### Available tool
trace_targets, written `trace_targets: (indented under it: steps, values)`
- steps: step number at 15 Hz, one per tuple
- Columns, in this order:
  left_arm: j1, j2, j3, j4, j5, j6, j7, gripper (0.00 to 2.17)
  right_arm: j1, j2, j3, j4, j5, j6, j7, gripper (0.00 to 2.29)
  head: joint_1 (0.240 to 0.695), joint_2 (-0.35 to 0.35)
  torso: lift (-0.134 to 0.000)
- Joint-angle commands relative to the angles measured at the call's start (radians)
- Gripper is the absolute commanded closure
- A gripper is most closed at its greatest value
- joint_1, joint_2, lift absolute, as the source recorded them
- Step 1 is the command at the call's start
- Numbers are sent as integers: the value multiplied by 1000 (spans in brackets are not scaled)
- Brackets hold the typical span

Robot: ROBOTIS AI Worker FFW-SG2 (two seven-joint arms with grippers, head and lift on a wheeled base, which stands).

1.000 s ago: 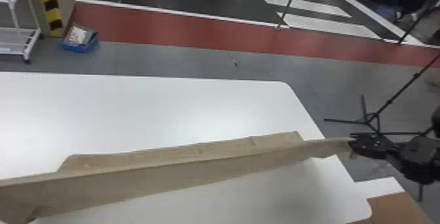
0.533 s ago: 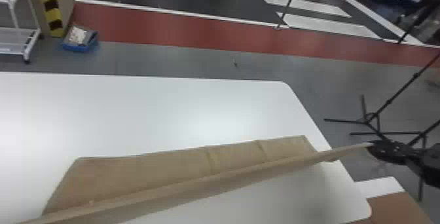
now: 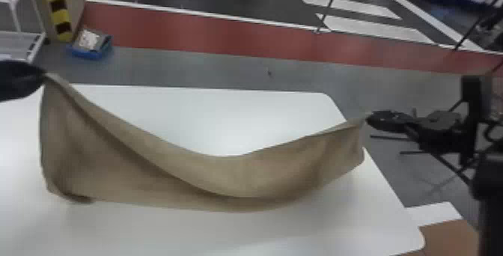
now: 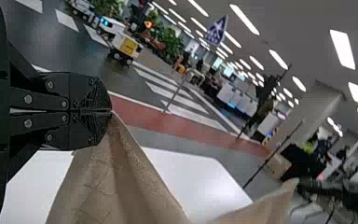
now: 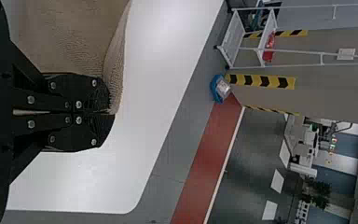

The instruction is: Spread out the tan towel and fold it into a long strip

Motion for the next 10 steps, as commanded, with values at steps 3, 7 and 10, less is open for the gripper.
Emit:
trace_targets:
  steps: [3,7,10]
  values:
    - [-457,-79,-242,419,-122,297,192,2142,-355,31,283,218,155,130,-136,2250,548,-255,-118]
    - [-716,-62,-242,671,-125,377,385,2142,-677,89,350,463,200,127,-262,2250,399,-204,-118]
    - [-623,18,-118,404,-16,496,352,2142,-669,9,327,357,94,247,-236,2250,319,-153,-118]
